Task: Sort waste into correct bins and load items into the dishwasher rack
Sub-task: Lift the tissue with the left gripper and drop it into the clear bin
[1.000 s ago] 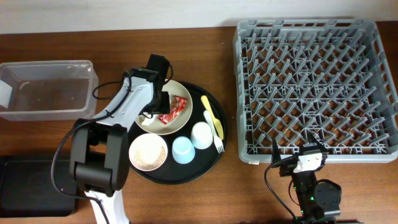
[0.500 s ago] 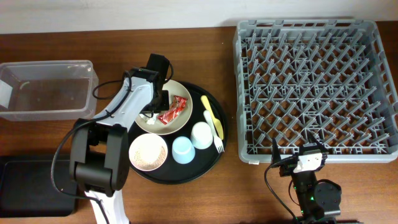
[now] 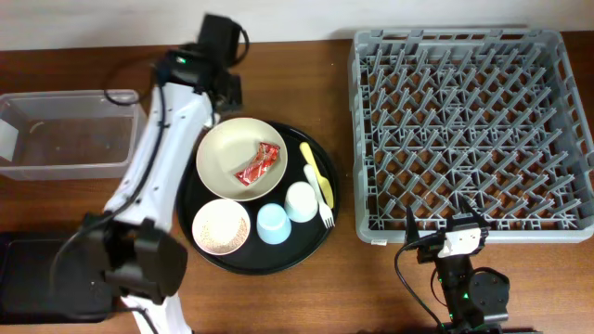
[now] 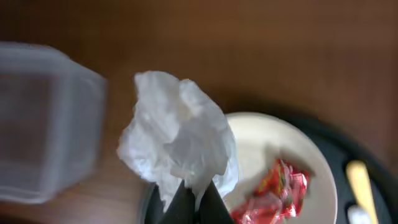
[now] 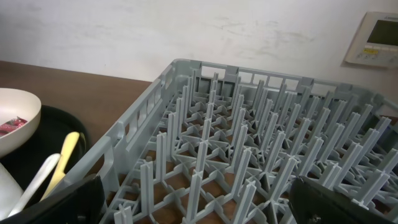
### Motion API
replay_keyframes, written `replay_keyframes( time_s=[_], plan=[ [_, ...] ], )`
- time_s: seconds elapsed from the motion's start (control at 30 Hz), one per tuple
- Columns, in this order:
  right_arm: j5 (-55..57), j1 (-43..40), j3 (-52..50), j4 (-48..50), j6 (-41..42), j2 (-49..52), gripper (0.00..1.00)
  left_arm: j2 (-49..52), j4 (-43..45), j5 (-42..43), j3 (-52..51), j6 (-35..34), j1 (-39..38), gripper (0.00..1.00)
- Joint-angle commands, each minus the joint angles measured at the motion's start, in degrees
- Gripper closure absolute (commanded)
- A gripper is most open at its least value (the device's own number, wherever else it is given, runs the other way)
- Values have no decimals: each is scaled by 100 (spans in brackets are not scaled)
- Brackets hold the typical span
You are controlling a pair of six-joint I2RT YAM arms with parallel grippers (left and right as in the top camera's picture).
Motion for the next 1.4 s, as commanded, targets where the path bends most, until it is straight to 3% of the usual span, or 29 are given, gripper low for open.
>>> replay_keyframes(
  time_s=[0.0,0.13,0.33,0.5,0.63,0.87,0.9,0.93,0.97,1.03,1.1,1.17,1.23,1.33,1.37],
  plan=[
    [-55,-37,-26,-24,44,-26,2,-516,-181,-1237,498,114,382,100],
    [-55,-37,-26,-24,44,-26,2,-568,-234,-1532,490,107,1421,99],
    [-55,-37,-26,-24,44,-26,2,-317,4,-210,487,111,3067,99],
    [-55,-37,-26,-24,44,-26,2,546,175,-4,487,114,3512,100],
    [-55,-37,-26,-24,44,-26,2,1362,442,-26,487,634,3685,100],
    [-55,-37,-26,-24,44,-26,2,1744,973,15,487,634,3958,98],
    [-55,-37,-26,-24,44,-26,2,1744,981,15,487,632,3963,87],
    [-52,-37,-26,-24,44,-26,2,1744,981,17,487,632,3963,61],
    [-52,-37,-26,-24,44,-26,2,1742,988,15,490,634,3963,46],
    [-52,-37,-26,-24,44,-26,2,1740,992,15,531,656,3963,43],
    [-52,-37,-26,-24,44,-26,2,1711,905,15,721,918,3956,32],
    [-55,-37,-26,-24,44,-26,2,1561,448,302,1220,944,3950,31],
    [-55,-37,-26,-24,44,-26,2,1287,13,1257,1722,916,3928,31],
    [-55,-37,-26,-24,44,-26,2,667,-588,3539,2096,901,3746,35],
    [-52,-37,-26,-24,44,-26,2,514,-772,3707,2096,903,3615,35]
  ],
)
